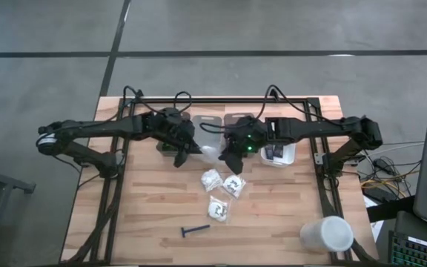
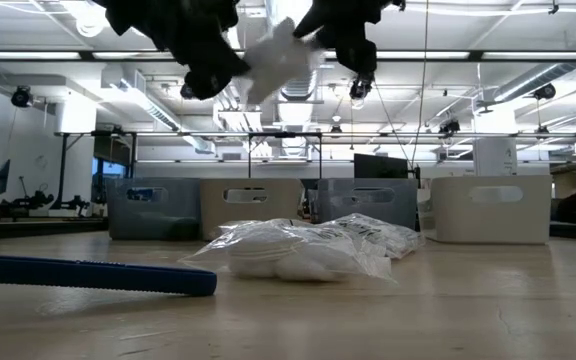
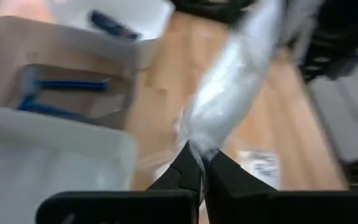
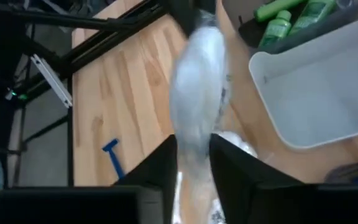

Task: Pick & Place Travel size toiletries
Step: Put the white cotton pack into the gray bin

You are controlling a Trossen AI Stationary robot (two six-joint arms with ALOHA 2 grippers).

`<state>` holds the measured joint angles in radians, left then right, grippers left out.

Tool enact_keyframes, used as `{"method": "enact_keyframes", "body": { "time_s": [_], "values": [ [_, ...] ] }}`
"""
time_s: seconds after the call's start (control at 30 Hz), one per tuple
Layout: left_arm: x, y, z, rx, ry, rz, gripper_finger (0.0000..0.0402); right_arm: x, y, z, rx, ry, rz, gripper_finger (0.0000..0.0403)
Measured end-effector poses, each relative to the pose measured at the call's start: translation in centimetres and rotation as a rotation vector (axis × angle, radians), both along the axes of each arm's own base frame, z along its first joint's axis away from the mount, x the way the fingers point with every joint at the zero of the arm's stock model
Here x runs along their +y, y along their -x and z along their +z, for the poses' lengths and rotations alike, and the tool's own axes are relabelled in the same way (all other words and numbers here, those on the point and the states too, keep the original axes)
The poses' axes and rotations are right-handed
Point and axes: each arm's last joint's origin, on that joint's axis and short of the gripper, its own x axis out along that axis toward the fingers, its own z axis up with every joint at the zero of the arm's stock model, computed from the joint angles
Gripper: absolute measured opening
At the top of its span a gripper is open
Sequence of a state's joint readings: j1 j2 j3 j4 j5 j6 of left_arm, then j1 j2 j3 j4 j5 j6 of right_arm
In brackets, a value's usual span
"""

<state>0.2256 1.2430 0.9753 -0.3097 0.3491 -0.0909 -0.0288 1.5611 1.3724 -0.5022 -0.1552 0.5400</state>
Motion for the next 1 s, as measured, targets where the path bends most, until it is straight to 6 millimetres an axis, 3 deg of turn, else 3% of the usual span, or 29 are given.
{"method": "enact_keyframes", "body": {
  "time_s": [0.2, 0.43, 0.67, 0.83, 1.0],
  "values": [
    [0.6, 0.2, -0.4, 0.065, -0.105, 0.185, 0.0004, 0.1, 0.6, -0.4, 0.080, -0.033, -0.041, 0.0186],
    [2.4, 0.9, -0.9, 0.134, -0.034, 0.610, 0.0004, -0.1, 2.3, -0.6, 0.208, 0.053, -0.343, 0.0255],
    [2.9, 0.7, -4.3, 0.171, 0.140, 0.787, 0.0005, 1.0, 5.0, 0.7, 0.206, 0.115, -0.611, 0.0283],
    [3.1, 0.0, -6.8, 0.110, 0.290, 0.890, 0.0006, 2.0, 6.1, 1.5, 0.183, 0.135, -0.648, 0.0293],
    [3.4, -0.9, -7.5, -0.017, 0.426, 0.976, 0.0008, 2.8, 6.5, 1.5, 0.189, 0.146, -0.653, 0.0294]
  ]
}}
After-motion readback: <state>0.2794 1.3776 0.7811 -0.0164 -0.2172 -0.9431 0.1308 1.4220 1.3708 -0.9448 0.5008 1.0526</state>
